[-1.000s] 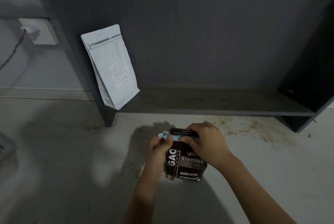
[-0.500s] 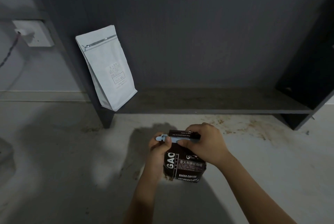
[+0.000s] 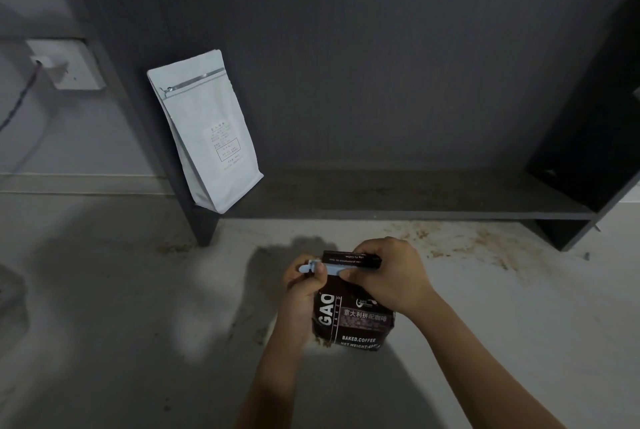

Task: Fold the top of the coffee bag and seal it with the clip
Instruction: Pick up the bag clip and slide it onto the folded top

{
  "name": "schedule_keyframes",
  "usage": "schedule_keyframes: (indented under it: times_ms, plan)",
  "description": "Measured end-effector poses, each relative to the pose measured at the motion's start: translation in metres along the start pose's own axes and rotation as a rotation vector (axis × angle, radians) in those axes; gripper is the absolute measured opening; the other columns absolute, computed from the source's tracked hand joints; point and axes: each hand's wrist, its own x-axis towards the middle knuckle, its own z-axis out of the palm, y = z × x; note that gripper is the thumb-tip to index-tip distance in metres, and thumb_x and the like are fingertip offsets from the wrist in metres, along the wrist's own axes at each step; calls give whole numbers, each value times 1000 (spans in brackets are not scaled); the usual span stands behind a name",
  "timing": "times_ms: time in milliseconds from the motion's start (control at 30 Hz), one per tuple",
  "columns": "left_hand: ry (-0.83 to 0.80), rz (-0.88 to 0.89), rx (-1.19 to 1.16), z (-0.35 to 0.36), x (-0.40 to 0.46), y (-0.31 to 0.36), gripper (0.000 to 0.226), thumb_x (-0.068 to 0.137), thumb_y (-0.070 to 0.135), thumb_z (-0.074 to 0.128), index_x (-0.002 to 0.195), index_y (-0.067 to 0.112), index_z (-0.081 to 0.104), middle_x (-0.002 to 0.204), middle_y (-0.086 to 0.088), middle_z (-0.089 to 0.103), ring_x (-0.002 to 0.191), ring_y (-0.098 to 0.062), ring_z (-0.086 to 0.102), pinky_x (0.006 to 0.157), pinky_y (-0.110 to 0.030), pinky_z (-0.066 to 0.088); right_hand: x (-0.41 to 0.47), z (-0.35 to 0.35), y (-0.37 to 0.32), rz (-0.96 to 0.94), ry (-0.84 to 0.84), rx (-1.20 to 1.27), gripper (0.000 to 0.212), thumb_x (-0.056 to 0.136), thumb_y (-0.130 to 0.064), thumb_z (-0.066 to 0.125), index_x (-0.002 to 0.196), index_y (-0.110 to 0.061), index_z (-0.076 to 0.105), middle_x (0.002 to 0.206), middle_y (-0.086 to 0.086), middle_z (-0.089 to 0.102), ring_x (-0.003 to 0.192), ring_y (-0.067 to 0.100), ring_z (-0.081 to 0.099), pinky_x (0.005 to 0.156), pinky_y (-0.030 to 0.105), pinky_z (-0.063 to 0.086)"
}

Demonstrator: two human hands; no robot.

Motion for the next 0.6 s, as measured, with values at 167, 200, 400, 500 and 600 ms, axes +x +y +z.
schedule_keyframes:
  times_ms: [167,200,400,500,600]
  plan:
    - [25,27,83,-5,1,-2,50,70,24,71,86,-19,50,55,-3,68,51,-13,65,49,-21,52,0,2,2,-13,14,0,20,65,-42,72,70,-23,68,69,-1,69,68,15,61,60,32,51]
    - [40,29,126,-5,2,-1,55,64,33,77,83,-13,53,57,-3,70,52,-12,66,49,-21,52,0,3,4,-27,14,-18,20,66,-43,72,72,-25,67,72,0,69,71,15,59,61,31,48]
    - [84,89,317,-17,7,-9,25,58,35,73,74,18,65,62,2,74,58,-9,69,52,-20,54,-11,3,22,-125,169,159,58,64,-32,78,116,-34,53,100,-13,62,88,3,55,73,11,41]
    - [78,137,325,-22,6,-9,15,67,21,71,76,13,63,63,7,74,59,-2,67,55,-14,53,-18,1,41,-19,150,295,66,65,-23,80,122,-29,47,106,-15,59,95,-1,57,79,9,45]
    - [75,117,341,-26,6,-9,12,72,13,75,78,14,65,64,7,75,61,-3,68,56,-15,53,-22,4,58,109,51,353,38,70,-12,75,106,-20,62,96,-5,70,89,9,65,82,35,56]
